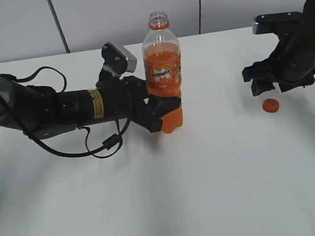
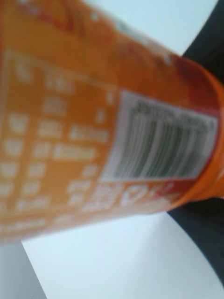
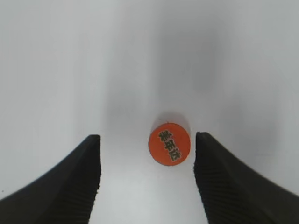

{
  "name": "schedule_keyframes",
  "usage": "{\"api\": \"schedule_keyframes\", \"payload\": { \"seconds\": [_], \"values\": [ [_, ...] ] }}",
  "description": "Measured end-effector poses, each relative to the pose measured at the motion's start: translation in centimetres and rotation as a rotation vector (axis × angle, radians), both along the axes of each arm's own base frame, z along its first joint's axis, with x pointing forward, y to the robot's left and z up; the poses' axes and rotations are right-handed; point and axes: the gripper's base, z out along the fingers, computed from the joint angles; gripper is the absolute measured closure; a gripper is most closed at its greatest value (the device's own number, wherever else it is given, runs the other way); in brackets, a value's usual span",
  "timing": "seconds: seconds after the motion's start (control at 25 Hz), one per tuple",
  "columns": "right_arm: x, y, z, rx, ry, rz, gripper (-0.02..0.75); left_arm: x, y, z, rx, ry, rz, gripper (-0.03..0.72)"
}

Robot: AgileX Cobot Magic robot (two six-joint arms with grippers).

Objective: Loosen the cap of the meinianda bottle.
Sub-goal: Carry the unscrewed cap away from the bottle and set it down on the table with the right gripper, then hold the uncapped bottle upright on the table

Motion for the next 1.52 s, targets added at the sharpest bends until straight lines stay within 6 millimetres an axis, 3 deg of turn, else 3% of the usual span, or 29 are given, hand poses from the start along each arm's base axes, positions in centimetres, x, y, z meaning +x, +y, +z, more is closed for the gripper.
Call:
{"api": "schedule_keyframes", "payload": {
  "seconds": [0.4,0.64,0.92,1.04,1.28,1.52],
  "values": [
    [-3.6,-0.6,6.2,-0.030,0.123,0.019,0.266,0.0,0.0,0.0,0.000,0.000,0.000,0.312],
    [-6.1,-1.1,9.0,-0.054,0.207,0.046,0.266,0.0,0.0,0.0,0.000,0.000,0.000,0.312],
    [-7.8,-1.4,11.8,-0.050,0.174,0.050,0.266,0.0,0.0,0.0,0.000,0.000,0.000,0.312],
    [-8.1,-1.4,12.4,-0.047,0.154,0.049,0.266,0.0,0.0,0.0,0.002,0.000,0.001,0.305],
    [-8.1,-1.4,12.5,-0.049,0.153,0.055,0.266,0.0,0.0,0.0,0.004,0.000,0.002,0.056],
    [-8.1,-1.4,12.5,-0.051,0.154,0.059,0.266,0.0,0.3,-0.2,0.045,-0.009,-0.015,0.074]
  ]
}}
